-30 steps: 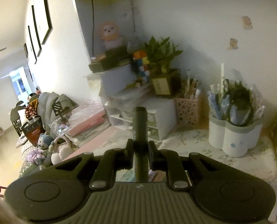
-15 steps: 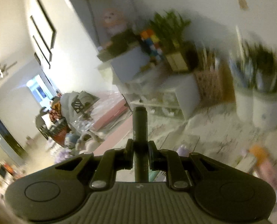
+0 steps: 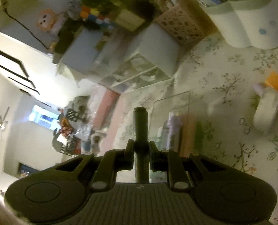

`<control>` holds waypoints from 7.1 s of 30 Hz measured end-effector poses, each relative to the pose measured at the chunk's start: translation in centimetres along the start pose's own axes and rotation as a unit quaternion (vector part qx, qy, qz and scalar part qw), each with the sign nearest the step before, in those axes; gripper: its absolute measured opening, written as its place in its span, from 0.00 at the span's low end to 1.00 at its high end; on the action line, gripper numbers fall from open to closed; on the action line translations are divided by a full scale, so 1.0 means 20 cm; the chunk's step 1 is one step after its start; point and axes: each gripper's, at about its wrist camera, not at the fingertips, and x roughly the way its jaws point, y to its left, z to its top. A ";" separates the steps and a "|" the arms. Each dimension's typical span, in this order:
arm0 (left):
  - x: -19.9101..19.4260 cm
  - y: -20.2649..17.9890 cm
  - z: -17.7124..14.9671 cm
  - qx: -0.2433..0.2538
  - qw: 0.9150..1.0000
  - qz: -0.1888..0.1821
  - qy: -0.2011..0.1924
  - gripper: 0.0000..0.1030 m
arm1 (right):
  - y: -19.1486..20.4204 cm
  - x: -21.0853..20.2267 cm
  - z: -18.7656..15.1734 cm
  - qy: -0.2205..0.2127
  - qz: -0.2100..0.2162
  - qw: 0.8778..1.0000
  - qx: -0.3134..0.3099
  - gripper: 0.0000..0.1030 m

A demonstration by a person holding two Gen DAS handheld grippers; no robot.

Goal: Organize stationery
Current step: 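Lower the black marker into the clear box, release, then withdraw the open right tool and move it toward the orange highlighter, then grasp the orange-capped highlighter with the right tool, then lower the orange highlighter into the clear box, release, then grasp the lavender pen with the right tool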

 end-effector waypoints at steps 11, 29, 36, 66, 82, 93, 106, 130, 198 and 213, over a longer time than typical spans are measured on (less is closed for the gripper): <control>0.00 0.00 0.00 0.000 1.000 0.000 0.000 0.71 | 0.00 0.07 0.00 0.017 -0.009 0.999 0.031 0.26; 0.00 0.00 0.00 -0.003 1.000 -0.001 0.002 0.70 | -0.05 -0.34 0.01 -0.118 -0.180 0.971 -0.107 0.36; 0.00 0.00 0.02 -0.007 1.000 -0.001 0.012 0.70 | -0.22 -0.48 -0.01 -0.142 -0.248 0.953 -0.100 0.45; 0.09 0.00 0.11 -0.014 0.999 0.006 0.044 0.70 | -0.24 -0.26 0.04 -0.103 -0.246 0.962 -0.064 0.47; 0.08 -0.01 0.09 -0.022 0.999 0.011 0.033 0.70 | -0.17 -0.18 0.02 -0.117 -0.280 0.944 -0.130 0.11; 0.08 -0.01 0.08 -0.021 0.999 0.009 0.030 0.70 | -0.20 -0.07 0.06 -0.072 -0.279 0.950 -0.122 0.34; 0.08 -0.01 0.08 -0.021 0.999 0.008 0.029 0.70 | -0.16 -0.11 -0.08 -0.094 -0.288 0.936 -0.179 0.29; 0.08 -0.01 0.09 -0.020 0.999 0.007 0.028 0.70 | -0.25 -0.26 -0.02 -0.086 -0.334 0.908 -0.238 0.30; 0.10 -0.02 0.09 -0.017 0.999 0.003 0.027 0.70 | -0.21 -0.17 -0.08 -0.041 -0.339 0.915 -0.217 0.22; 0.09 -0.02 0.08 -0.018 0.999 0.001 0.026 0.70 | -0.28 -0.28 -0.11 -0.106 -0.284 0.951 -0.067 0.21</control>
